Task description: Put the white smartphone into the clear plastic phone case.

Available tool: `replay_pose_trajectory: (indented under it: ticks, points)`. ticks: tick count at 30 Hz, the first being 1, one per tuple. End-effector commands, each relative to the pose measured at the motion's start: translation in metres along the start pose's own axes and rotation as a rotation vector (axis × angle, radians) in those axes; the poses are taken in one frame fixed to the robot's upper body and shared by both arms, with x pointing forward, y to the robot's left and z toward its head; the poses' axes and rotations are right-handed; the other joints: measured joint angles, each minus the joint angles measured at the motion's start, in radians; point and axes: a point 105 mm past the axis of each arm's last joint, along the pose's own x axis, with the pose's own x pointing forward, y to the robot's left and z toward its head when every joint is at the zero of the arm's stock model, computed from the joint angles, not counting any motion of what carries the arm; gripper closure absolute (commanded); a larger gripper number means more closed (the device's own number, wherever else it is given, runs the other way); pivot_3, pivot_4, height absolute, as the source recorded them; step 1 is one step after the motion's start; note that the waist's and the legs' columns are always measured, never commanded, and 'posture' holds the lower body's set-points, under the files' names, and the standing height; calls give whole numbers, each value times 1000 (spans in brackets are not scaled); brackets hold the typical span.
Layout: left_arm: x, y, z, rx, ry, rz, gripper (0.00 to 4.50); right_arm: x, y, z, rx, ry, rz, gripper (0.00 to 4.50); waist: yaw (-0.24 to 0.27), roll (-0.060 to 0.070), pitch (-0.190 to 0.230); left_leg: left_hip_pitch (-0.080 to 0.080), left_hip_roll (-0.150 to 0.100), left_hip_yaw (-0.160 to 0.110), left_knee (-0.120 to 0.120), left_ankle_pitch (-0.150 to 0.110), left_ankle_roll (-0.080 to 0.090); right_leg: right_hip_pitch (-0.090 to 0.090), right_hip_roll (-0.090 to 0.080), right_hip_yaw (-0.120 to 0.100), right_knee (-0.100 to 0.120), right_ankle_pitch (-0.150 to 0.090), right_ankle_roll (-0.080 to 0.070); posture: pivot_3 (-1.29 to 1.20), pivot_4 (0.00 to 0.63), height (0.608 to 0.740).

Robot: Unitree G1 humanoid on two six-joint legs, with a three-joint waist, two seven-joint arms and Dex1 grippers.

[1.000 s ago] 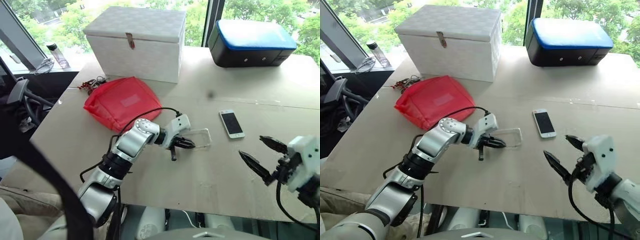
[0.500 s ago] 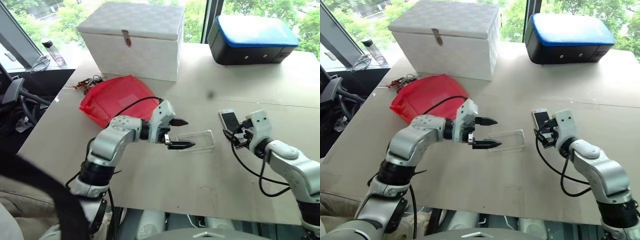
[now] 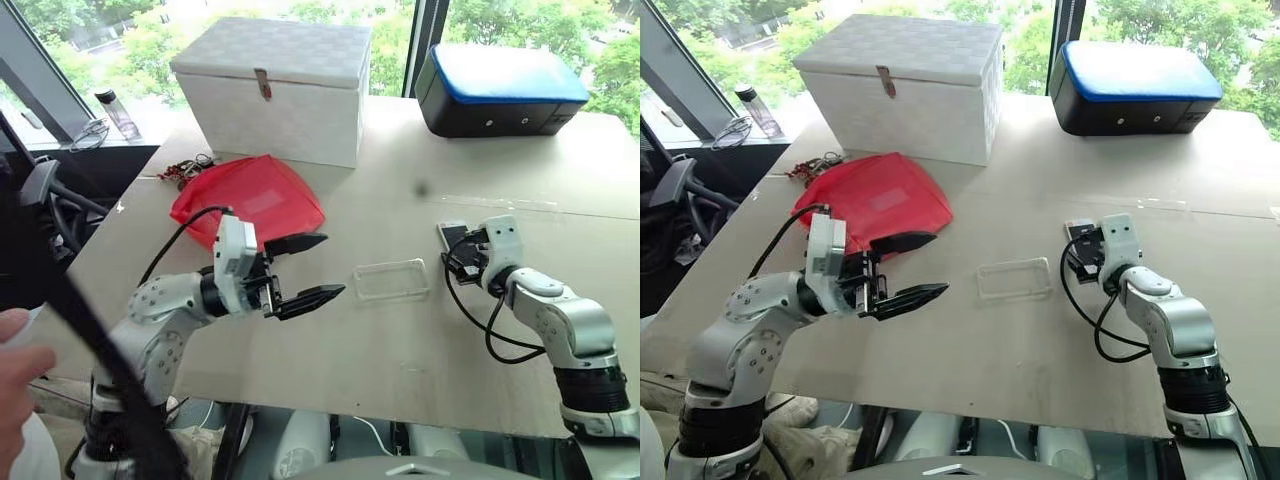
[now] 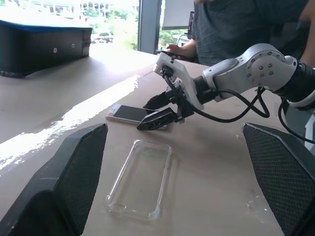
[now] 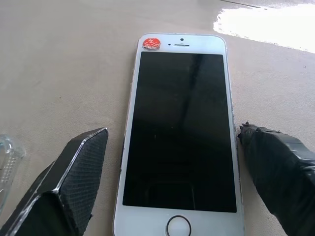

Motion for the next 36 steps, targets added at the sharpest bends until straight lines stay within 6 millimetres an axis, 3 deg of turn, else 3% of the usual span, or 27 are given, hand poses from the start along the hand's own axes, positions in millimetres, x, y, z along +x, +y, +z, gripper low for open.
replay_pose_trajectory:
  ticks: [1, 3, 4, 6, 10, 14, 18, 24, 28, 36]
  points:
    - [4, -6, 4, -16, 28, -2, 0, -1, -4, -27, 30, 126, 14, 833, 2, -1, -1, 0, 0, 0, 0, 0, 0, 0, 0, -1, 0, 1, 2, 0, 150, 740]
    - [4, -5, 4, -27, 33, -2, 0, -2, -5, -28, 8, 134, 24, 1508, 1, -1, -1, 0, 0, -1, -2, 0, 0, 0, 0, -1, 0, 2, 3, 0, 150, 740]
    - [3, -4, 3, -45, 38, 0, 0, -3, -4, -29, -4, 136, 28, 1571, 0, -1, -1, -1, 0, -1, -2, 0, 0, -1, 0, -1, 0, 2, 3, 0, 150, 740]
    - [2, -2, 3, -65, 41, -1, 0, -5, -4, -27, -23, 122, 37, 1572, 1, -1, -1, -1, 0, -1, -3, 0, 0, -1, 0, -1, 0, 2, 3, 0, 150, 740]
    - [1, -1, 1, -82, 55, -10, 0, -14, 1, 4, -92, -33, 129, 1573, 1, 0, 0, -3, 0, 0, -4, 0, 0, -2, 0, -1, -1, 2, 3, 0, 150, 740]
    - [-1, 1, -1, -83, 59, -10, 0, -39, 28, 42, -272, -216, 381, 1573, -2, 5, 5, -5, 0, 0, -3, 0, 0, -5, 0, -1, -1, 2, 4, 0, 150, 740]
    - [-13, -2, -2, -141, 27, -46, 0, -56, 56, 57, -448, -268, 614, 1578, -13, 9, 9, -5, 0, 0, -4, 0, 0, -5, 2, -1, -1, 2, 4, 0, 150, 740]
    - [-26, -7, -14, -182, 36, -19, 0, -53, 82, 44, -723, -196, 877, 1580, -25, 8, 11, -4, 2, 0, -5, 0, 0, -5, 3, -1, -1, 2, 4, 0, 150, 740]
    - [-31, -10, -15, -175, 43, 5, 0, -38, 81, 30, -886, -115, 944, 1583, -20, 7, 13, -5, 1, 0, -5, 0, 0, -5, 1, -1, -2, 2, 4, 0, 150, 740]
    - [-36, -21, -20, -175, 41, 60, 0, -10, 73, 21, -982, -25, 968, 1585, -25, 7, 15, -5, 1, 0, -5, 0, 0, -5, -1, -1, -2, 2, 4, 0, 150, 740]
